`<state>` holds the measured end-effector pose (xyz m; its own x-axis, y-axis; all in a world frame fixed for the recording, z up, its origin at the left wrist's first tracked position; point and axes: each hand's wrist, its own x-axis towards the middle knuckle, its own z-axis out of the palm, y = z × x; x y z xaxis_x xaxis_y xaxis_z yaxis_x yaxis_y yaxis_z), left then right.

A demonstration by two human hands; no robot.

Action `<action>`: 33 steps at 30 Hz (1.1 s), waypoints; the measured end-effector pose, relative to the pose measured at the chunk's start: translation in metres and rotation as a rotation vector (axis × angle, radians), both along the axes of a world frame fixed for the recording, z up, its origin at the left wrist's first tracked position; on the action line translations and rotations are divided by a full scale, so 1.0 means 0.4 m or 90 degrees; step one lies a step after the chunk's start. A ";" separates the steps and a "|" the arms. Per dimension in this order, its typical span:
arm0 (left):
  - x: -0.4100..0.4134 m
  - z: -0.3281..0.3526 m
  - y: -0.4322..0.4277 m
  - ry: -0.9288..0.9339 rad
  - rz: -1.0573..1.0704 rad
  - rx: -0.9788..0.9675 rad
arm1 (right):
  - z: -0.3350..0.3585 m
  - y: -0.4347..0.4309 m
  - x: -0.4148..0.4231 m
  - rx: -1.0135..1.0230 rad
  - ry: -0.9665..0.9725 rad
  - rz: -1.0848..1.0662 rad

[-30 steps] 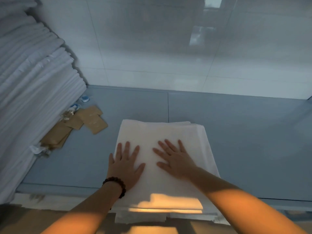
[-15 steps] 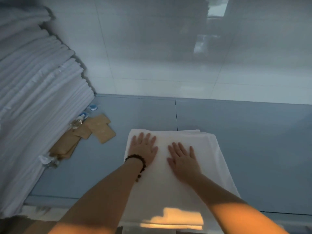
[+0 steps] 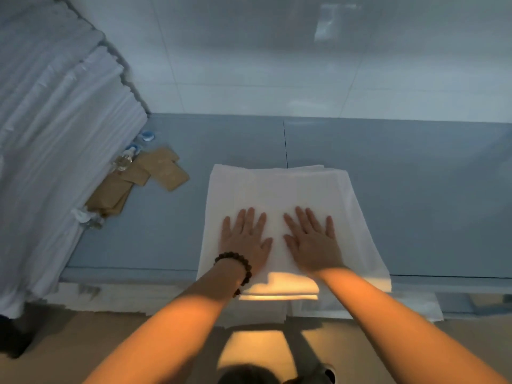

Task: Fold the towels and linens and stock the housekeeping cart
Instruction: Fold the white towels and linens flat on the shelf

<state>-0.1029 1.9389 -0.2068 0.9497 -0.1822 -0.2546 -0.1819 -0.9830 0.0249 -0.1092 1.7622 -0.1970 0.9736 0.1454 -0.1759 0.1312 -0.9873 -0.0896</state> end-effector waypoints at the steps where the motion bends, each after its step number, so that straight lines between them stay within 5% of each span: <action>1: -0.006 -0.001 0.028 -0.007 -0.001 0.004 | 0.001 -0.031 -0.004 -0.006 -0.002 -0.024; 6: -0.039 0.012 0.100 0.011 0.104 0.041 | 0.008 -0.126 -0.041 -0.049 0.045 -0.192; 12: -0.145 -0.017 -0.032 -0.014 0.019 -0.019 | -0.037 0.055 -0.154 0.026 -0.033 0.033; 17: -0.084 -0.029 0.121 -0.056 0.094 -0.024 | -0.028 -0.128 -0.090 -0.017 -0.008 -0.085; 25: 0.090 -0.025 0.179 0.010 0.093 -0.156 | -0.004 -0.232 0.085 0.139 0.082 -0.134; 33: 0.130 -0.045 0.183 -0.019 0.113 -0.282 | -0.042 -0.244 0.110 0.275 0.038 -0.183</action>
